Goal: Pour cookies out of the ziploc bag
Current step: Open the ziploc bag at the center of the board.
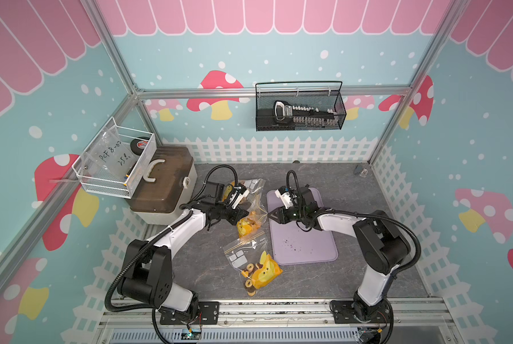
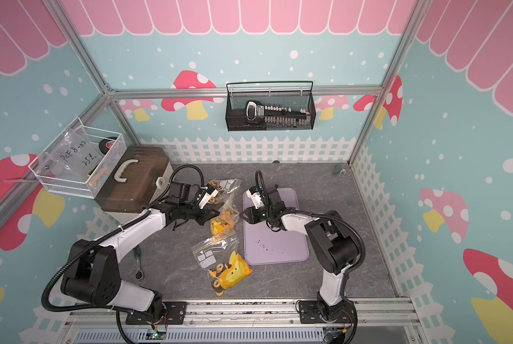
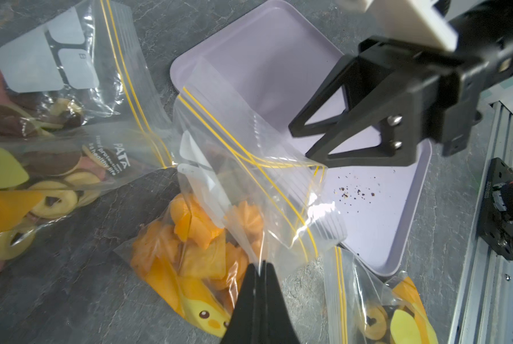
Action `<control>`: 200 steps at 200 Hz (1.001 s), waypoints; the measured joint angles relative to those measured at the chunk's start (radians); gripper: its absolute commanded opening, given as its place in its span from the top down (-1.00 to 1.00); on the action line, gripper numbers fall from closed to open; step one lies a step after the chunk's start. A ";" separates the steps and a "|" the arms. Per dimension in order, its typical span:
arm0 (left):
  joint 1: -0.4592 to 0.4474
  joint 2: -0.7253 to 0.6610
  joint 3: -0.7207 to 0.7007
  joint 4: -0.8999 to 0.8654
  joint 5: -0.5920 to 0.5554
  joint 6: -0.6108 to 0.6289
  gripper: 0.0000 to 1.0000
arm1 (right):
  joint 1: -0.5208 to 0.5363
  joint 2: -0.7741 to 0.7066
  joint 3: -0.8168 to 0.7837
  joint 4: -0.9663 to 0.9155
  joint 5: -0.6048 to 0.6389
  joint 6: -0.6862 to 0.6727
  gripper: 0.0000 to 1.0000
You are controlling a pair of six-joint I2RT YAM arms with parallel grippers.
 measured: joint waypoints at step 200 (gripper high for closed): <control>-0.025 -0.008 0.000 0.041 0.015 -0.031 1.00 | 0.070 0.126 0.294 -0.377 0.055 -0.039 -0.40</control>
